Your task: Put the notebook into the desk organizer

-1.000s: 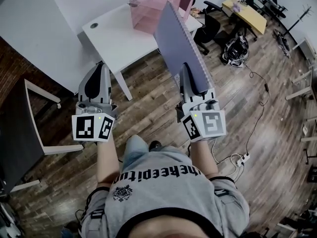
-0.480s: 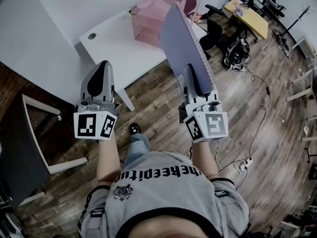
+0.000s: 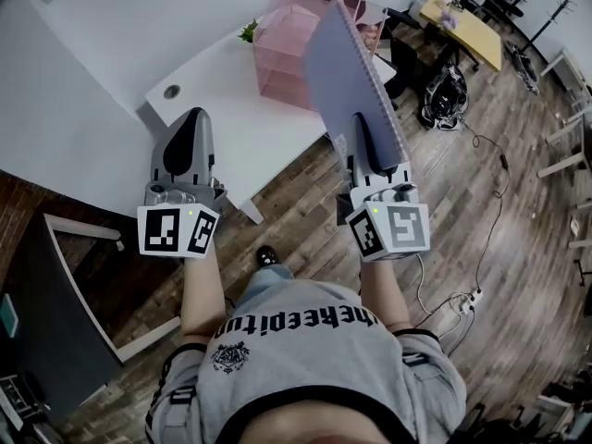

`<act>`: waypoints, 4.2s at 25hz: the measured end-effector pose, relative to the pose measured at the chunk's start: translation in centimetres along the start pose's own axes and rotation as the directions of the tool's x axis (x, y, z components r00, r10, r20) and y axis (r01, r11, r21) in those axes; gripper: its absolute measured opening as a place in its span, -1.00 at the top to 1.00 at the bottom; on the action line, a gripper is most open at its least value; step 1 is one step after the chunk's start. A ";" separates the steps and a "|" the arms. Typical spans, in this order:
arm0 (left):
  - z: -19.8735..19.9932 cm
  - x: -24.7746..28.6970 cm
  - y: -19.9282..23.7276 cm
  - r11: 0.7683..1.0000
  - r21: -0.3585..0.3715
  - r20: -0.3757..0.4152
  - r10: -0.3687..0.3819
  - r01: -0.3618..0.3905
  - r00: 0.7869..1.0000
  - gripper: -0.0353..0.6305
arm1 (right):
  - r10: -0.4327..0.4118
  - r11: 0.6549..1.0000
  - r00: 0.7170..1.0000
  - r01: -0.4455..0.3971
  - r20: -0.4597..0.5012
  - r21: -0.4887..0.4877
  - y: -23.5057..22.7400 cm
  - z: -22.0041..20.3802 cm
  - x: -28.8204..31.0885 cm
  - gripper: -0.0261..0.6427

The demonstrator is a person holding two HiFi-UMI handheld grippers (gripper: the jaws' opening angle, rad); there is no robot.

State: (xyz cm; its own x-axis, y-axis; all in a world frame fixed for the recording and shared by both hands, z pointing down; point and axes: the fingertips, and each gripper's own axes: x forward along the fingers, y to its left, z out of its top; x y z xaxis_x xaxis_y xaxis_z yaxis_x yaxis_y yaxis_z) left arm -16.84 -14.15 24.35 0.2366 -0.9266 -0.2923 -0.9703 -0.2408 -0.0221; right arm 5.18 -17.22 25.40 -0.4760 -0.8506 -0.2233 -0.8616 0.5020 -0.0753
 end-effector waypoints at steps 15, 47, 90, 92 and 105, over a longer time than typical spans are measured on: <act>-2.5 6.5 8.6 0.995 -0.024 0.001 -0.099 0.099 0.995 0.88 | -0.098 0.995 0.995 0.097 -0.022 -0.037 2.2 -2.6 9.8 0.83; -9.3 21.3 17.7 0.991 -0.052 -0.048 -0.122 0.120 0.991 0.88 | -0.434 0.890 0.892 0.403 -0.126 -0.215 -10.7 -7.7 29.9 0.83; -14.3 22.5 19.9 0.994 -0.089 -0.131 -0.080 0.069 0.988 0.88 | -0.359 0.819 0.648 -0.127 -0.672 -0.560 -9.6 -25.2 36.5 0.66; -14.2 22.4 19.8 0.994 -0.088 -0.130 -0.082 0.071 0.988 0.88 | -0.303 0.851 0.641 -0.151 -0.705 -0.503 -9.2 -25.4 36.4 0.61; -13.6 21.9 19.7 0.993 -0.094 -0.127 -0.088 0.077 0.988 0.88 | -0.024 0.929 0.609 -0.280 -0.793 -0.243 -6.3 -25.2 35.8 0.17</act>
State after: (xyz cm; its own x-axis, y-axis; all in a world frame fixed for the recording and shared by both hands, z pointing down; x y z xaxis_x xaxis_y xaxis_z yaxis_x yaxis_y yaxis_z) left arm -30.11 -43.10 30.51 0.3258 -0.9309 -0.1653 -0.9404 -0.3372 0.0451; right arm -10.87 -54.79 42.37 -0.4088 -0.6543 0.6362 -0.7099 0.6660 0.2289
